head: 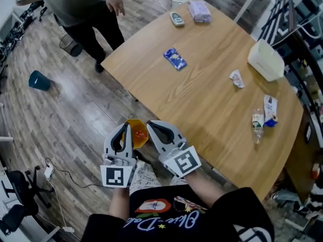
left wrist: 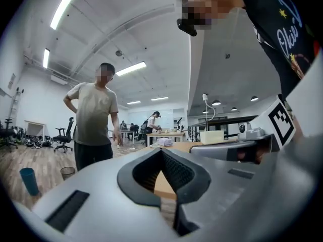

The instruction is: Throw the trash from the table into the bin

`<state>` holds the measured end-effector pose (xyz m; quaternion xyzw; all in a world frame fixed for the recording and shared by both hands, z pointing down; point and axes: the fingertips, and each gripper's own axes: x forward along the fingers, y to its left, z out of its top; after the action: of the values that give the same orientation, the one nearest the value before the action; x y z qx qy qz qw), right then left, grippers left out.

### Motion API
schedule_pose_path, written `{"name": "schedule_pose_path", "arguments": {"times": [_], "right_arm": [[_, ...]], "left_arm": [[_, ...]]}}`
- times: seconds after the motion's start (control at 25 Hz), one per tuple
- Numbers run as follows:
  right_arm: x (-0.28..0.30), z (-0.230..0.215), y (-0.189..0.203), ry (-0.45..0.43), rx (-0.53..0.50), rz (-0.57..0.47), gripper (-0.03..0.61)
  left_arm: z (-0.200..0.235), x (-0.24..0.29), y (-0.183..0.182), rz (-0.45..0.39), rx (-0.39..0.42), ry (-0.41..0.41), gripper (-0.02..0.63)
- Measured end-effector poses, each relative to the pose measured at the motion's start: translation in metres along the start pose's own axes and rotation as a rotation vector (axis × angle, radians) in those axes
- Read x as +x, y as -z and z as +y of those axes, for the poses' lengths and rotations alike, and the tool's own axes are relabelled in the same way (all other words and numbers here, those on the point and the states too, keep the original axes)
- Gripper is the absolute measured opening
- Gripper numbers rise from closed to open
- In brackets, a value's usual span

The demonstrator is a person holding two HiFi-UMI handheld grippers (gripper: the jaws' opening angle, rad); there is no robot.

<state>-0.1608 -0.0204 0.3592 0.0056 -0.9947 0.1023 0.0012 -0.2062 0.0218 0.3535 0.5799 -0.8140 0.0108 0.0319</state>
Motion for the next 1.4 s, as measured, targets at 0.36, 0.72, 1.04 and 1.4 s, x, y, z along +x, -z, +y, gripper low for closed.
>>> {"name": "schedule_pose_path", "arguments": {"times": [0.36, 0.72, 1.04, 1.4], "right_arm": [[-0.094, -0.069, -0.064, 0.238, -0.052, -0.06, 0.006], [-0.182, -0.117, -0.102, 0.416, -0.102, -0.117, 0.006], [-0.232, -0.148, -0.114, 0.443, -0.125, -0.125, 0.006], [-0.282, -0.171, -0.119, 0.466, -0.111, -0.139, 0.006]], "left_arm": [[-0.102, 0.051, -0.042, -0.045, -0.009, 0.243, 0.011], [-0.206, 0.08, -0.075, -0.097, 0.046, 0.455, 0.011], [-0.267, 0.096, -0.08, -0.114, 0.003, 0.493, 0.011], [-0.32, 0.104, -0.082, -0.107, 0.022, 0.509, 0.011]]}}
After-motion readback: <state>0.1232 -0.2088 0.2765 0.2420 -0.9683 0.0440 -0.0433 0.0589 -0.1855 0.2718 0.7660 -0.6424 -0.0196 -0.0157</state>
